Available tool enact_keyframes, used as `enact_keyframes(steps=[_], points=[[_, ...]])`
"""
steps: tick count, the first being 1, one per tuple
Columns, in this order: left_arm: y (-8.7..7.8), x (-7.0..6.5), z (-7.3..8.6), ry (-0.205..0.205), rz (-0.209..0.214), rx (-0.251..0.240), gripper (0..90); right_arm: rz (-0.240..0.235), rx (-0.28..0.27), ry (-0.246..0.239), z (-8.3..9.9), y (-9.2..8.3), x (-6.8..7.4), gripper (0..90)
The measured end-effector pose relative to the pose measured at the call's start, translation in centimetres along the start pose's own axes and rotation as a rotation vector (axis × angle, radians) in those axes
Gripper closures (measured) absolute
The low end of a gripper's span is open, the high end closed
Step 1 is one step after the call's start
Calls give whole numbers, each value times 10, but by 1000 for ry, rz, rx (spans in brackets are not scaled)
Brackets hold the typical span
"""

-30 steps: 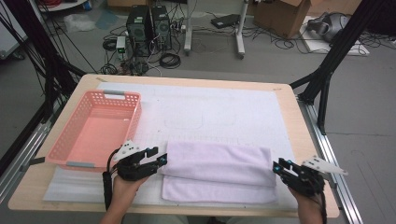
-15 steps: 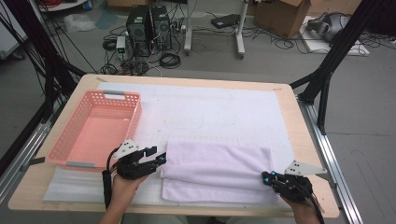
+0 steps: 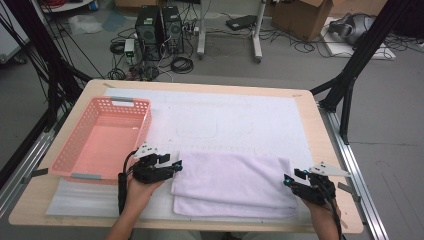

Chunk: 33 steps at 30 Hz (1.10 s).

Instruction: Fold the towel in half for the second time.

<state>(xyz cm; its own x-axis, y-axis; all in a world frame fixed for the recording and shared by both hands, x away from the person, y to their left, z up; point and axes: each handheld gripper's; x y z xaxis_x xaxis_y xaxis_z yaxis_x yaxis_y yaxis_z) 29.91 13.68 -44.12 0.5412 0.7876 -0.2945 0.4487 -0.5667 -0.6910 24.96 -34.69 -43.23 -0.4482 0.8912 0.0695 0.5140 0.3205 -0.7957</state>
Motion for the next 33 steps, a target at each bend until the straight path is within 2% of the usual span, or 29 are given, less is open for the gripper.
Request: enact_keyframes(steps=[2, 4, 6, 8, 10, 12, 13, 16, 17, 20, 22, 23, 25, 31, 33], points=[[5, 0, -1, -9, -8, 23, 404, -7, 25, -13, -5, 10, -1, 533], [8, -2, -1, 4, -23, 35, 404, 4, 43, -20, -9, 18, -2, 600], [10, -4, 0, 8, -18, 39, 404, 67, 49, -35, -11, 22, -2, 668], [9, -5, 0, 14, -18, 40, 402, 184, 58, -47, -12, 21, -4, 624], [10, -5, 1, 14, -12, 42, 398, 141, 36, 20, -10, 20, -13, 599], [10, -5, 1, 17, -10, 41, 395, 154, -2, 31, -8, 16, -14, 616], [10, -5, 1, 16, -8, 41, 395, 129, -22, 47, -7, 13, -15, 604], [12, -4, 0, 13, -8, 49, 393, -26, -52, 99, -6, 11, -21, 487], [13, -4, 0, 10, -3, 57, 393, -41, -35, 96, -6, 14, -20, 474], [17, -8, 0, 21, 21, 79, 397, -20, 37, 45, -6, 25, -15, 469], [22, -13, 1, 49, 42, 101, 432, -30, 43, 32, -7, 25, -12, 537], [23, -16, 1, 63, 30, 97, 419, -38, 42, 17, -7, 26, -12, 550], [24, -17, 1, 61, 19, 97, 425, -53, 36, 29, -5, 26, -13, 563], [23, -20, 3, 56, -50, 88, 570, -66, 44, 40, -5, 25, -12, 641], [24, -20, 2, 52, -38, 89, 610, -78, 45, 43, -5, 25, -12, 695]])
Point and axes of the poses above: each handheld gripper's, and its own axes: y roughly forward along the jaws, z roughly out of its underside, x roughly to its left, and after that the axes turned 15 degrees about x, right-handed
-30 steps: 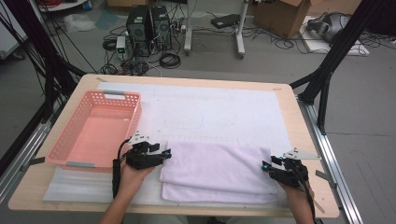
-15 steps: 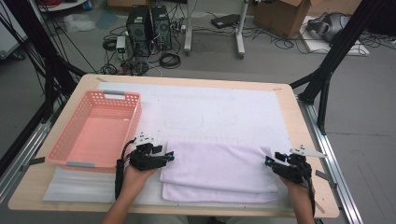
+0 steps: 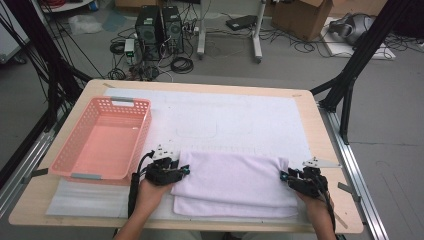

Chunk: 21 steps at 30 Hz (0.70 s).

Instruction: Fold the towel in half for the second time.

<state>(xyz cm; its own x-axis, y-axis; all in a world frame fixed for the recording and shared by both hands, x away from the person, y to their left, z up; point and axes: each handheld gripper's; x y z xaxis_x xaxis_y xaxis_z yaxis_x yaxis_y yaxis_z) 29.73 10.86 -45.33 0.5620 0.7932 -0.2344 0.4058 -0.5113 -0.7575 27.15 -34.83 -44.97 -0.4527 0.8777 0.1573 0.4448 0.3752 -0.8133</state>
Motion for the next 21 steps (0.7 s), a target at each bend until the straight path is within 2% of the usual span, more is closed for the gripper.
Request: enact_keyframes(steps=[1, 4, 8, 10, 14, 16, 18, 21], points=[[0, 0, 0, -8, 22, 1, 649, -7, 4, 4, 0, 0, 0, 717], [1, -2, 0, -1, 34, 8, 747, -21, 1, 23, 0, 0, 0, 754], [1, -1, 0, -40, 47, -2, 779, -52, -4, 78, 0, 0, -2, 780], [-1, 0, -2, -52, 41, -19, 789, -45, -10, 72, -1, -1, -1, 791], [-4, 6, -13, -68, 43, -68, 793, -20, -58, 59, -7, -3, -2, 797], [-2, 8, -20, -60, 27, -62, 797, -2, -75, 47, -11, -3, -1, 798], [-2, 10, -27, -70, 25, -76, 801, 15, -95, 38, -16, -3, -2, 798], [-1, 15, -39, -73, 5, -85, 803, 29, -129, 43, -27, -2, -5, 798]])
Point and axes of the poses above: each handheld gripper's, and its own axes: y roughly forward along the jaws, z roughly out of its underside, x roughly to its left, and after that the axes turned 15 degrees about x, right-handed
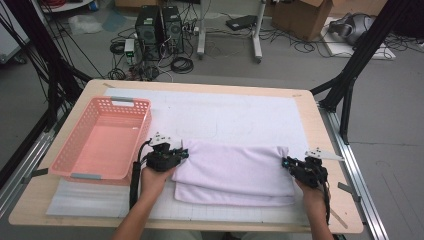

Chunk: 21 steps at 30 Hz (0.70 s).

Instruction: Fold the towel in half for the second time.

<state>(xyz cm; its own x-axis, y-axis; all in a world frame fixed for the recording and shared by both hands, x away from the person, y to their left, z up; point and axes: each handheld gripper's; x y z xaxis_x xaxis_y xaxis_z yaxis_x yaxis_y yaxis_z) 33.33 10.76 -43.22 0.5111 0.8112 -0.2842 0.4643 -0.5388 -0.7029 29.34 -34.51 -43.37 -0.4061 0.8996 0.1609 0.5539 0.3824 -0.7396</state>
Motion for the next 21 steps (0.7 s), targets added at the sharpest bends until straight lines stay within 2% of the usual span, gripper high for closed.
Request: enact_keyframes(steps=[4, 7, 9, 11, 16, 17, 19, 21], points=[[1, 5, -18, -2, -18, -30, 803, 45, -19, -11, -15, 7, -1, 798], [5, 9, -26, -11, -48, -52, 802, 65, -33, -14, -27, 11, -3, 797], [9, 10, -31, -2, -77, -53, 802, 86, -51, -18, -34, 13, -3, 796], [13, 12, -33, -4, -83, -58, 802, 97, -61, -2, -39, 16, -3, 795], [24, 14, -33, -23, -83, -36, 786, 128, -11, 2, -47, 31, -7, 789], [25, 14, -32, -24, -84, -31, 744, 135, -2, 2, -47, 34, -7, 774], [24, 14, -30, -28, -76, -37, 585, 139, 14, 12, -47, 38, -8, 701], [22, 14, -27, -18, -57, -35, 528, 144, 14, 31, -46, 37, -8, 606]])
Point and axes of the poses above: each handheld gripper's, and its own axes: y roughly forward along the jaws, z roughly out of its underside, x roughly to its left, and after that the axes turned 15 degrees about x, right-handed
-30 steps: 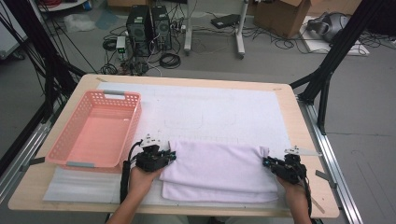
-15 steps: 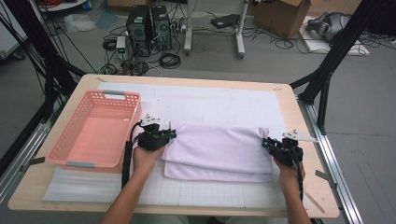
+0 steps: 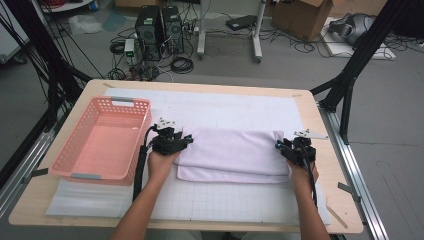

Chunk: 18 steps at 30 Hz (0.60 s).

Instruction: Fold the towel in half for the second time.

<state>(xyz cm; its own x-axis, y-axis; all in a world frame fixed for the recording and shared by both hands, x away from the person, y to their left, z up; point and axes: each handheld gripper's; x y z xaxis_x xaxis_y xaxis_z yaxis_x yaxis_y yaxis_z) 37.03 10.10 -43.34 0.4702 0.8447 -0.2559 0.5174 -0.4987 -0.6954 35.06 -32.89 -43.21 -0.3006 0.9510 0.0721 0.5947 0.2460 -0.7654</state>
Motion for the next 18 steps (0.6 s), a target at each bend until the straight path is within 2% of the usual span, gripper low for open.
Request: enact_keyframes(steps=[4, 6, 8, 12, 14, 18], points=[[-8, -2, 7, 17, 7, 13, 481, -26, -29, 25, 3, -11, -4, 550], [-12, -4, 10, 40, 13, 45, 463, -33, -43, 25, 7, -19, -5, 546], [-18, -7, 15, 57, 7, 17, 467, -38, -49, 24, 12, -25, -6, 544], [-23, -9, 21, 77, 7, 35, 473, -62, -40, 24, 28, -34, -11, 547], [-25, -10, 25, 75, 12, 31, 474, -76, -32, 22, 37, -37, -13, 549], [-28, -13, 34, 99, 18, 24, 492, -99, -17, 6, 51, -43, -15, 549]])
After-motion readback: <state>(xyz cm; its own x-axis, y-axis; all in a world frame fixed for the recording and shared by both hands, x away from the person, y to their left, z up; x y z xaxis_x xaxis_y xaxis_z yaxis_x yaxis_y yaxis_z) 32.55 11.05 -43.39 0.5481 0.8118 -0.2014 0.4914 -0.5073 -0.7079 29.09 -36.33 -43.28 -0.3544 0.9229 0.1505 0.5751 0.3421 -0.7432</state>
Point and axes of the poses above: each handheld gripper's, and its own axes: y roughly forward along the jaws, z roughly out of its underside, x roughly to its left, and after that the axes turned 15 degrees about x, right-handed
